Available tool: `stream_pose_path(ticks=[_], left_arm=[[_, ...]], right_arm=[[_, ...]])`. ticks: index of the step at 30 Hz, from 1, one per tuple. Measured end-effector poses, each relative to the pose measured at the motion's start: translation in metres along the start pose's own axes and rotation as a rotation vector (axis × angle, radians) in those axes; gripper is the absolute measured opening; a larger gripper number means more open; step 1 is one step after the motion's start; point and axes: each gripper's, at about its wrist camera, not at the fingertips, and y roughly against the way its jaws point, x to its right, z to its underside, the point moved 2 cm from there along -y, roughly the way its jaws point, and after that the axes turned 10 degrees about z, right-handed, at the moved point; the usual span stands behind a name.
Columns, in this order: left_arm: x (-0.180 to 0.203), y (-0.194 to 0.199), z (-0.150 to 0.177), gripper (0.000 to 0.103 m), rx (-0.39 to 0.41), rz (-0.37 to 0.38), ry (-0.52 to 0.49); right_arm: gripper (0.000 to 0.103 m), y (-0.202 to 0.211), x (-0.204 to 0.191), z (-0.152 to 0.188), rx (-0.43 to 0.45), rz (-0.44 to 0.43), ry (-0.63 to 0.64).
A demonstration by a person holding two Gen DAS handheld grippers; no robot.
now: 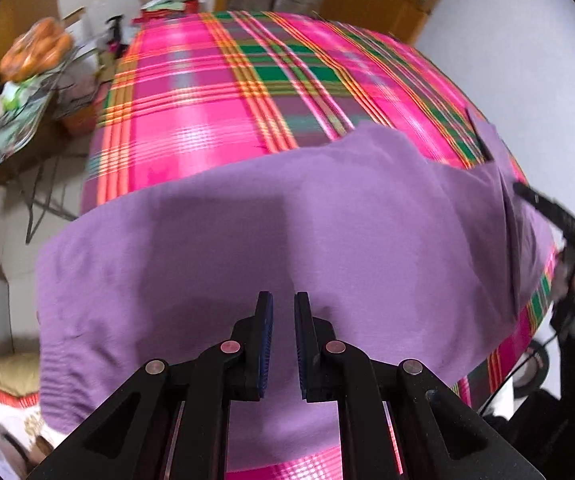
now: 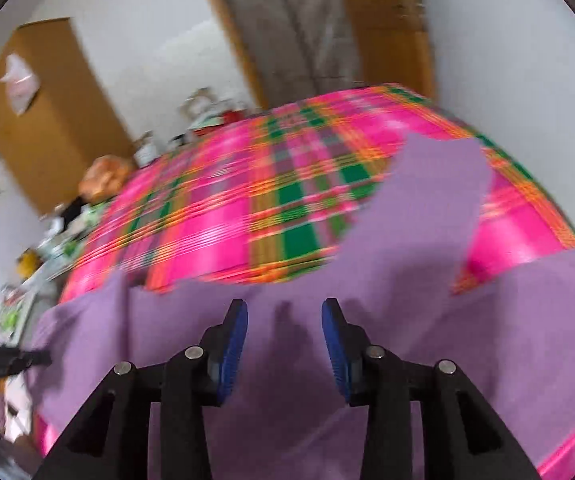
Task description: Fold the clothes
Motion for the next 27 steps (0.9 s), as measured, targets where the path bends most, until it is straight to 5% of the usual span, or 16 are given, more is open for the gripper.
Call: stream_pose_path(ticks=[12, 15, 16, 17, 27], left_arm=[[0.019, -0.024, -0.015, 0.011, -0.049, -0.003, -0.072], [0.019, -0.028, -0.017, 0.011, -0.058, -0.006, -0.083], [0.017, -0.025, -0.015, 0.011, -0.061, -0.007, -0.084], [0.015, -0.023, -0.013, 0.011, -0.063, -0.008, -0.086], [0.017, -0.022, -0.017, 0.011, -0.055, -0.016, -0.101]], right_arm=[[0.040, -0.054, 0.006, -0.029, -0.085, 0.161, 0.010], [0.032, -0.060, 0.009, -0.032, -0.085, 0.181, 0.028], [0.019, -0.059, 0.011, -0.033, -0.084, 0.190, 0.027], [0.004, -0.058, 0.016, -0.033, -0.085, 0.183, 0.010], [0.003, 0.011, 0.062, -0.029, 0.056, 0.078, -0.153]])
